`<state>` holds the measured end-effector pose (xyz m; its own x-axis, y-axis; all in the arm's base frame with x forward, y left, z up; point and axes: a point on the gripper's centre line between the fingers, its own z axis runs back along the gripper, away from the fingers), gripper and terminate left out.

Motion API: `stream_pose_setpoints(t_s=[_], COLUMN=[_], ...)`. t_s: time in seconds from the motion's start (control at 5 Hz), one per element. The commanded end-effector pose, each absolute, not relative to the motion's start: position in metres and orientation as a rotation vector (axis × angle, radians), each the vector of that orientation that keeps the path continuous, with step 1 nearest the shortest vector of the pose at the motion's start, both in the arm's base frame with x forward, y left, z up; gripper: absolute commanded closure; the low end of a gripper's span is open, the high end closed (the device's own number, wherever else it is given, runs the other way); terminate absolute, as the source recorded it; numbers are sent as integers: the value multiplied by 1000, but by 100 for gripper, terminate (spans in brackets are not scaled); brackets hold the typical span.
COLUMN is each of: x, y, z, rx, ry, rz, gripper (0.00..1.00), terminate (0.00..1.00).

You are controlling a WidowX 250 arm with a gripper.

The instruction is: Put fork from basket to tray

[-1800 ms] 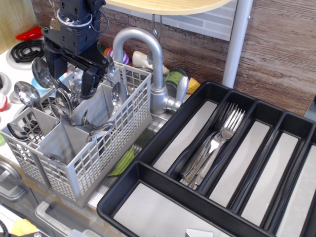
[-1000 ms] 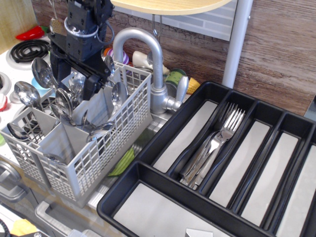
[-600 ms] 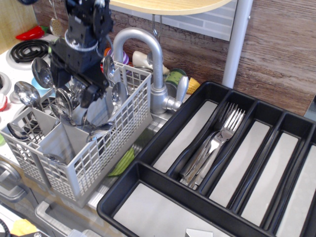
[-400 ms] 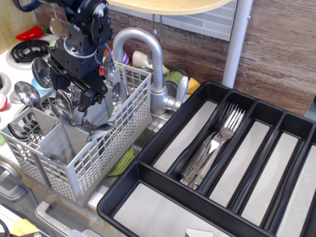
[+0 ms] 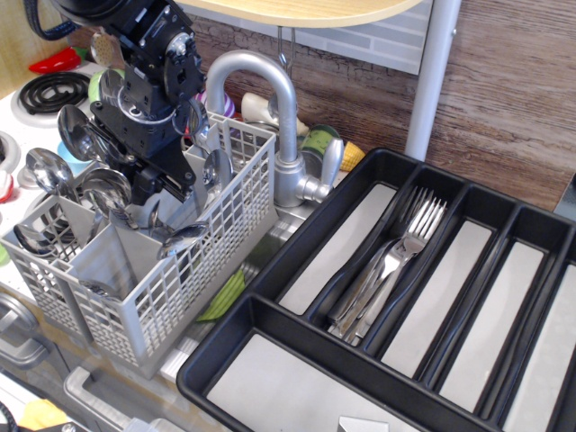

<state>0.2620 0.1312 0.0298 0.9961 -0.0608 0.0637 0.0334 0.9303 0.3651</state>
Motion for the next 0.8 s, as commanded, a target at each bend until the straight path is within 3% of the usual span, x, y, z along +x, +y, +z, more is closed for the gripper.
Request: stream_pose_setpoints(t_s=[0.0,0.2,0.4,0.6], x=[272,273,272,274], y=[134,132,125,113], z=[43,64,105,151], rx=[406,457,532,575], ry=[-111,-110,-95,-24], rz=[-32,-24,-23,-39], gripper=[100,100,100,100], terminate=[0,0,0,0])
